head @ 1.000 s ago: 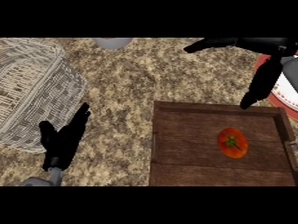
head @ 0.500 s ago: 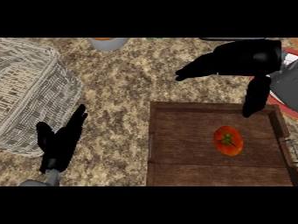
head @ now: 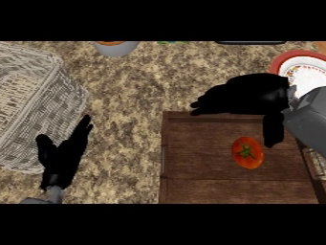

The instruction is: Pick the tomato from the tray and place it in the plate

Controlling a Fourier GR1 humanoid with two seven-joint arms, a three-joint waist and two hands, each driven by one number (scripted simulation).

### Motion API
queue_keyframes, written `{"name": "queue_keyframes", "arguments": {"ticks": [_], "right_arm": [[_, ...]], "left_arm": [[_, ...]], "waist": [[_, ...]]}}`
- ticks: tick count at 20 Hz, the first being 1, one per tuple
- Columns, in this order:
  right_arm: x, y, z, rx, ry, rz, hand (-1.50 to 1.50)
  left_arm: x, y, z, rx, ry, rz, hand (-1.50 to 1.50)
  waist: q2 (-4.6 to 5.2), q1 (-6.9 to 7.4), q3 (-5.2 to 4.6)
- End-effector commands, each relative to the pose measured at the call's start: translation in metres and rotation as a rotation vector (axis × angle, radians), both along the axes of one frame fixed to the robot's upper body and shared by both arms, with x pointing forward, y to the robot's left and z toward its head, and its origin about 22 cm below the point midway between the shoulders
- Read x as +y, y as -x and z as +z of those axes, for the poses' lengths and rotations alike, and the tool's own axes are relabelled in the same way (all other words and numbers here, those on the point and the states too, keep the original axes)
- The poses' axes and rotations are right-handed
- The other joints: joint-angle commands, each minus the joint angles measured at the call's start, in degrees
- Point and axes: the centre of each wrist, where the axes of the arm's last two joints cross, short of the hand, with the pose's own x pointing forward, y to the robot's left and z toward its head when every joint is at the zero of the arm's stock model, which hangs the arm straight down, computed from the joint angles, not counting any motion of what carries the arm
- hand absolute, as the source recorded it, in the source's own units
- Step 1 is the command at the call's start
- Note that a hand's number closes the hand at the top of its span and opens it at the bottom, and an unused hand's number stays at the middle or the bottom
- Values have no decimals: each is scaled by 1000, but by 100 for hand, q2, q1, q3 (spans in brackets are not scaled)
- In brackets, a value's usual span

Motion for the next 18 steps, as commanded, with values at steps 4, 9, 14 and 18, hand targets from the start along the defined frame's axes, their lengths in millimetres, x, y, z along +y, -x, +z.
{"name": "queue_keyframes", "arguments": {"ticks": [4,9,14,18], "right_arm": [[-8,14,-28,93,103,33,-150],[-19,26,-33,108,104,49,-150],[-26,35,-48,11,122,45,-150],[-18,48,-45,-58,148,44,-150]], "left_arm": [[17,-1,-2,35,8,13,0],[-15,-16,-3,34,14,22,0],[4,12,-28,45,14,3,0],[-12,-7,-24,33,1,13,0]], "waist": [[24,-20,-35],[27,-54,-34],[33,-12,-34],[24,-68,-36]]}}
